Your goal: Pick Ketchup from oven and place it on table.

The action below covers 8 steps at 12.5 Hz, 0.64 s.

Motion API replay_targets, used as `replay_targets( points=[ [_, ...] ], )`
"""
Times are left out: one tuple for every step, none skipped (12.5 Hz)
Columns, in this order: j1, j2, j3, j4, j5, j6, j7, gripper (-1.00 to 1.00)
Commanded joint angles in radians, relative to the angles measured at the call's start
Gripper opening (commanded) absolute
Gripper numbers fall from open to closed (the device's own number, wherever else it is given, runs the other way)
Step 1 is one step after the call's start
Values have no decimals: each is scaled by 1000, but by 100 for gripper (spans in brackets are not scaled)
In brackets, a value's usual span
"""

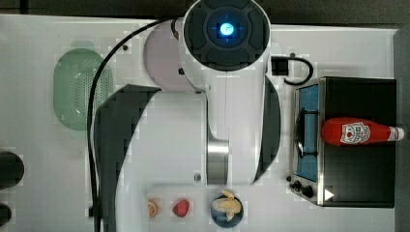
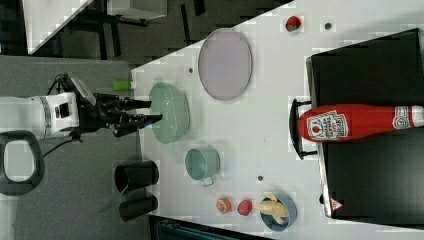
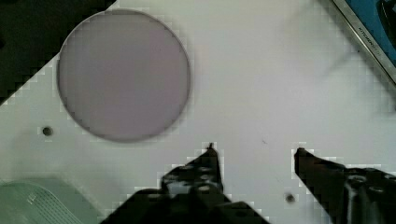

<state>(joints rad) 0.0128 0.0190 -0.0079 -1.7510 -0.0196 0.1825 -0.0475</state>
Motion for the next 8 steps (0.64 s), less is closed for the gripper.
replay_targets(
  points=[
    [-27, -335, -14, -90, 2, -223, -44, 59],
    [-27, -335, -15, -90, 2, -223, -44, 81],
    [-28, -334, -18, -90, 1, -218, -44, 99],
    [-33, -331, -25, -90, -6, -212, -44, 100],
    [-40, -325, -39, -90, -11, -207, -44, 100],
    [-48, -316, -59, -90, -11, -195, -44, 100],
    [-57, -301, -86, -90, -11, -173, -44, 100],
    [-68, -283, -118, -90, -11, -148, -44, 100]
  ],
)
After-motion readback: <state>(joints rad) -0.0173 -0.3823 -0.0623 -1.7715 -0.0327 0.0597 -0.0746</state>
